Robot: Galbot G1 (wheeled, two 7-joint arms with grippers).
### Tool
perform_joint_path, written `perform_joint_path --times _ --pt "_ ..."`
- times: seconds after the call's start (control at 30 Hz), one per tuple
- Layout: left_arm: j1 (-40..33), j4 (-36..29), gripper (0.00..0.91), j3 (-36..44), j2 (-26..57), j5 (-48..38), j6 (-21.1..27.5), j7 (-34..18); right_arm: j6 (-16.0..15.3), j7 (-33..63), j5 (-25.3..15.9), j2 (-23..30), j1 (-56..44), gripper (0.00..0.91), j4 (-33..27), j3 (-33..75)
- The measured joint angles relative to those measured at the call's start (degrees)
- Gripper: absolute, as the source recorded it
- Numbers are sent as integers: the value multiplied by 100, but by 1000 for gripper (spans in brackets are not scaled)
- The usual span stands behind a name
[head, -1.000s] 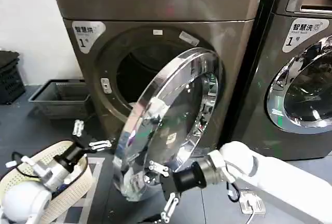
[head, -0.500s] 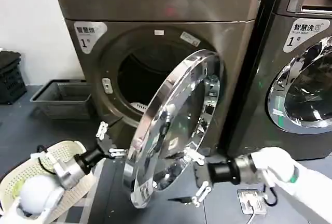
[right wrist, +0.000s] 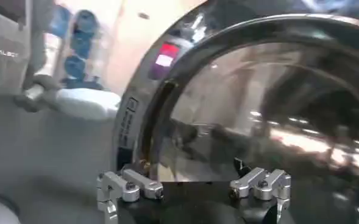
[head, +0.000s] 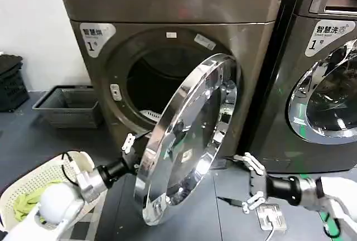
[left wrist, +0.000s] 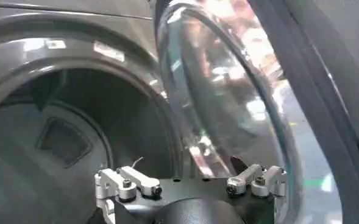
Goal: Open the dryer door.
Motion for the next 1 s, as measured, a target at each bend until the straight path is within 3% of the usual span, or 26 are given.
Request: perform_joint_path --times 0.43,0.87,1.0 --pt "-547 235 907 746 -265 8 -61 -6 400 163 -28 1497 -2106 907 38 2277" --pt "-1335 706 907 1730 -758 68 -183 -77 557 833 -62 2825 -2973 907 -92 3666" --pt "-1585 878 907 2017 -957 129 -233 -172 640 1220 -249 3154 -3107 907 -166 3929"
